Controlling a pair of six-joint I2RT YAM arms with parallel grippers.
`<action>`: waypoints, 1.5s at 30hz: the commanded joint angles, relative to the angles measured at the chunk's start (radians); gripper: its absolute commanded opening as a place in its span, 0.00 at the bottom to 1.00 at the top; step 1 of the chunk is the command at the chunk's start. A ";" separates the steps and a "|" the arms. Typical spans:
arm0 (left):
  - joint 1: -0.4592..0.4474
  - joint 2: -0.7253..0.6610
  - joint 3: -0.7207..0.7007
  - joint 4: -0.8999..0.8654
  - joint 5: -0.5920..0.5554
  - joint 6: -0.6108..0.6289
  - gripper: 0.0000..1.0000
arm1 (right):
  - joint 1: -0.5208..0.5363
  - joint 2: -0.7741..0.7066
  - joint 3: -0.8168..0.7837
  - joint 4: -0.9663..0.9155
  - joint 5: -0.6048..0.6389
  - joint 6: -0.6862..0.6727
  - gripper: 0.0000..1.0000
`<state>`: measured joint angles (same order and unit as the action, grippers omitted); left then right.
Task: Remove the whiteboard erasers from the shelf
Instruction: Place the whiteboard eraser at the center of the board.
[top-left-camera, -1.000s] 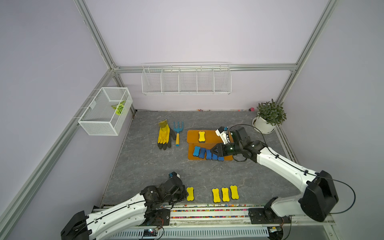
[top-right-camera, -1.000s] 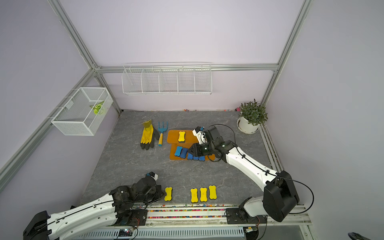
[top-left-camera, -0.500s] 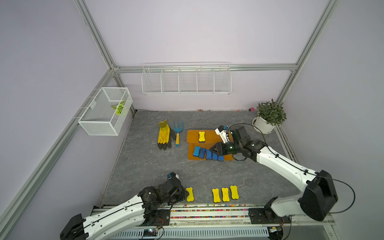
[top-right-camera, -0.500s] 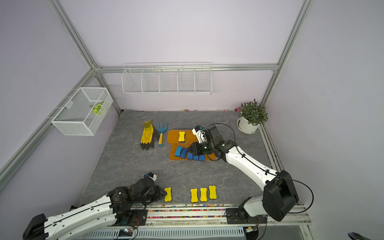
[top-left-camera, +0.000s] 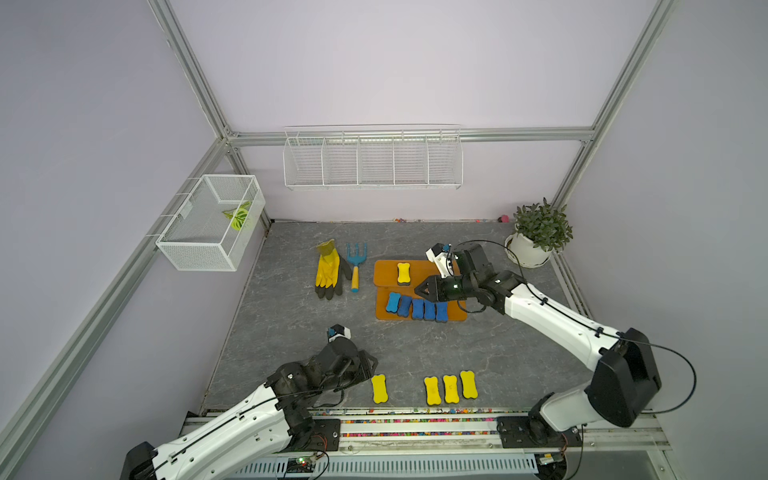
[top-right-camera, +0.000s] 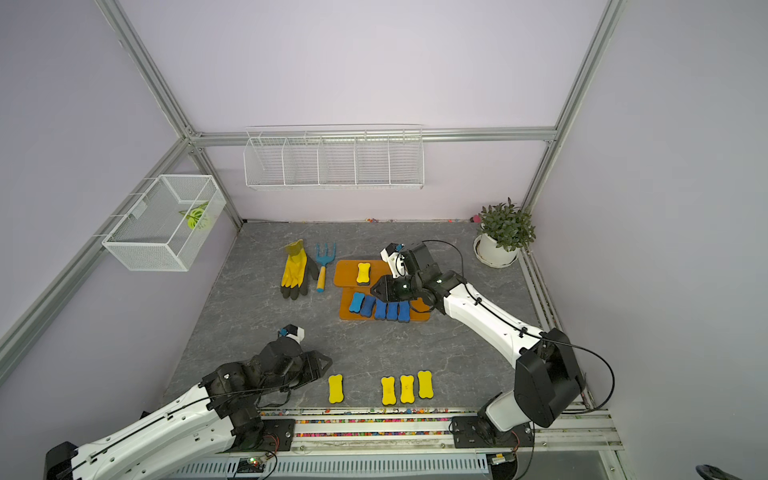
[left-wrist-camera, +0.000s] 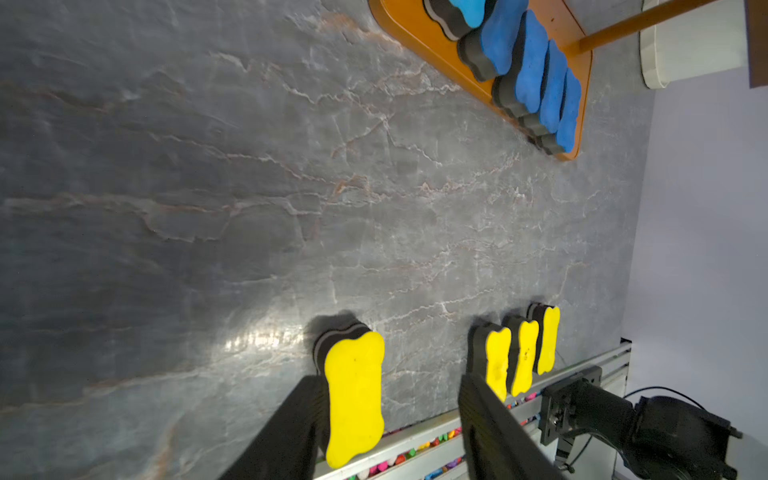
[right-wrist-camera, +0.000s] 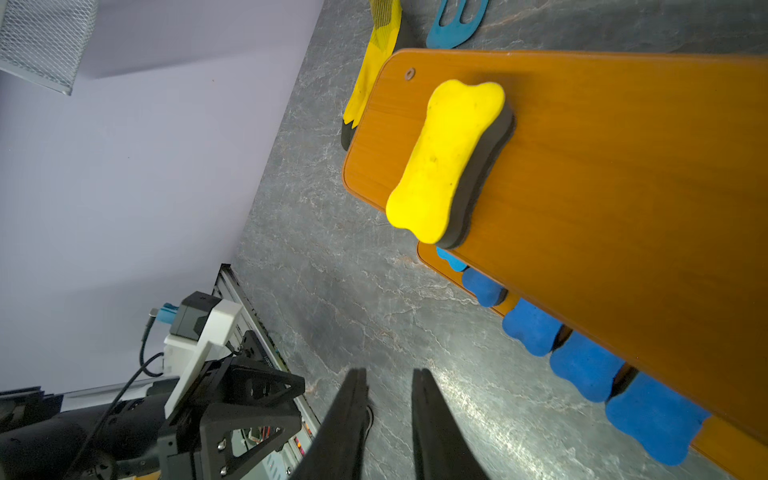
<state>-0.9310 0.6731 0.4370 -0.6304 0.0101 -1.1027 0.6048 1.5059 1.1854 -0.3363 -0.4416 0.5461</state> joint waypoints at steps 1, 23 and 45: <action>0.006 0.000 -0.016 -0.018 0.066 0.051 0.61 | 0.008 0.024 0.030 0.009 0.012 0.013 0.27; 0.006 0.169 -0.087 0.198 0.204 0.079 0.66 | 0.010 0.038 0.023 0.008 0.010 0.008 0.26; 0.006 0.181 -0.044 0.184 0.182 0.109 0.66 | 0.010 0.046 0.030 0.006 0.007 0.011 0.26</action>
<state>-0.9295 0.8703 0.3614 -0.4206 0.2089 -1.0222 0.6090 1.5398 1.2011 -0.3321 -0.4385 0.5568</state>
